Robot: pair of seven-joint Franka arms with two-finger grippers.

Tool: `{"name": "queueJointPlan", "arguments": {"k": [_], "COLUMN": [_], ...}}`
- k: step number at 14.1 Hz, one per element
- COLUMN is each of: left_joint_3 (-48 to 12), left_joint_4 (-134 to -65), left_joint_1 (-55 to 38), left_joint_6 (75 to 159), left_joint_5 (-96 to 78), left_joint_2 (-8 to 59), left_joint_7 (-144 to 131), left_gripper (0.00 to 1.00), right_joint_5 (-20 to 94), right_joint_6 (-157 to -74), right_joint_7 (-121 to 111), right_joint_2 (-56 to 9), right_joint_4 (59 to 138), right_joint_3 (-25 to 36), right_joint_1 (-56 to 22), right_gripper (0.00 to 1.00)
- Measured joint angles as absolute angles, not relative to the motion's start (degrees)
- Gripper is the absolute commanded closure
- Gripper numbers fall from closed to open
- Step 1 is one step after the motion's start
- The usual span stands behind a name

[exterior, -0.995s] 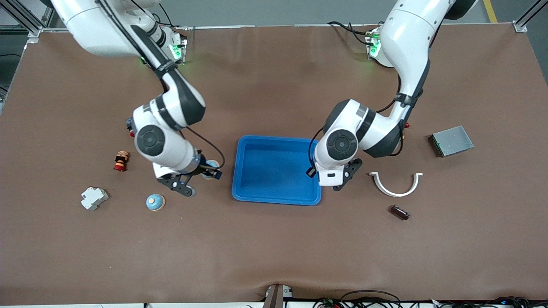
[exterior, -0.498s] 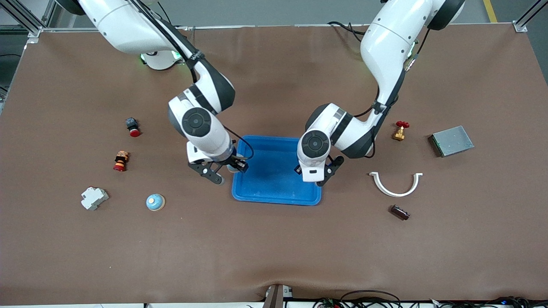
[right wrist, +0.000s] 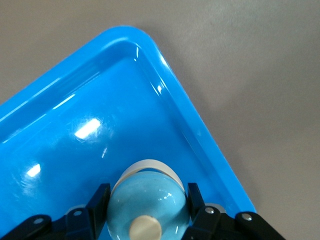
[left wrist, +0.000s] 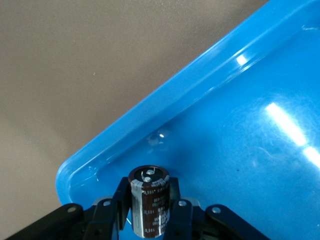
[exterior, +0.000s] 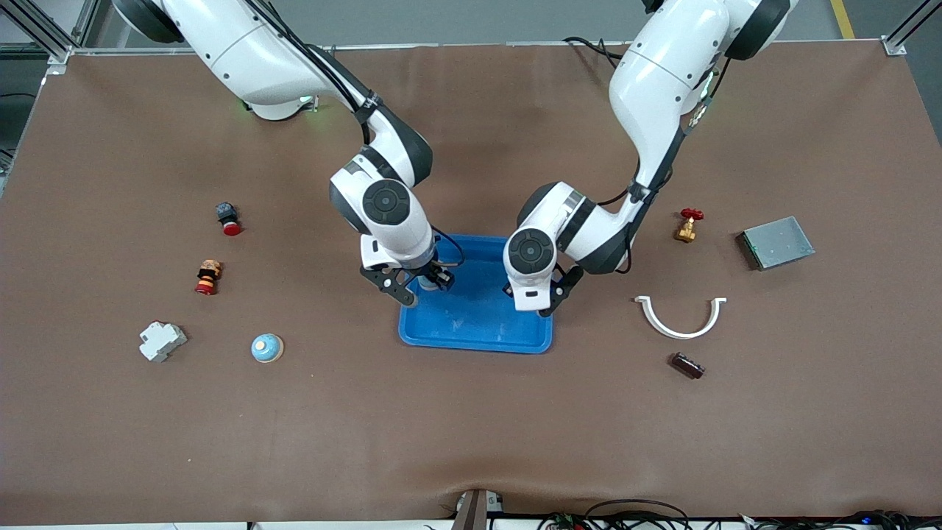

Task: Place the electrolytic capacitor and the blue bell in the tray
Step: 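Carry the capacitor with the left gripper while the right gripper carries the bell, then open both grippers to release the capacitor and bell in the tray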

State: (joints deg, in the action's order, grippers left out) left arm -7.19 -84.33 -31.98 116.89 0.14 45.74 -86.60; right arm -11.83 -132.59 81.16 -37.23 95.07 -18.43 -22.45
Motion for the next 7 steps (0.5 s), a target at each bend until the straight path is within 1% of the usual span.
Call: {"name": "queueJointPlan", "arguments": {"k": [1,2,4,5,6,7], "left_joint_3": [-7.19,-7.18,-7.16,-7.16,-7.15,-7.15], "left_joint_4": [-84.33,-84.33,-84.31,-84.21,-84.14,-84.10], "left_joint_1": [-31.98,-31.98,-31.98,-31.99,-31.99,-31.99], "left_joint_6": [117.03,117.27,117.57,117.57,117.60,117.67], "left_joint_5": [0.15,0.17,0.17,0.18,0.20,0.25], "left_joint_2": [46.05,46.39,46.77,46.76,46.76,46.77], "left_joint_7": [-86.60,-86.60,-86.60,-86.60,-86.60,-86.60], "left_gripper": [1.00,0.90,0.65,0.28,0.00,0.00], "right_joint_5": [-12.93,-14.10,-16.38,-17.26,-17.75,-18.01], "right_joint_6": [-132.63,-132.90,-134.76,-135.81,-137.03,-138.34], "right_joint_7": [82.48,83.82,86.78,88.06,89.01,89.57], "right_joint_2": [-37.66,-38.23,-39.65,-40.51,-41.42,-42.25], "right_joint_4": [95.06,95.06,95.06,95.05,95.05,95.01], "right_joint_3": [-18.43,-18.40,-18.22,-17.89,-17.27,-16.41], "right_joint_1": [-22.93,-23.42,-24.41,-25.00,-25.76,-26.66], "right_gripper": [1.00,1.00,1.00,1.00,1.00,1.00]}}
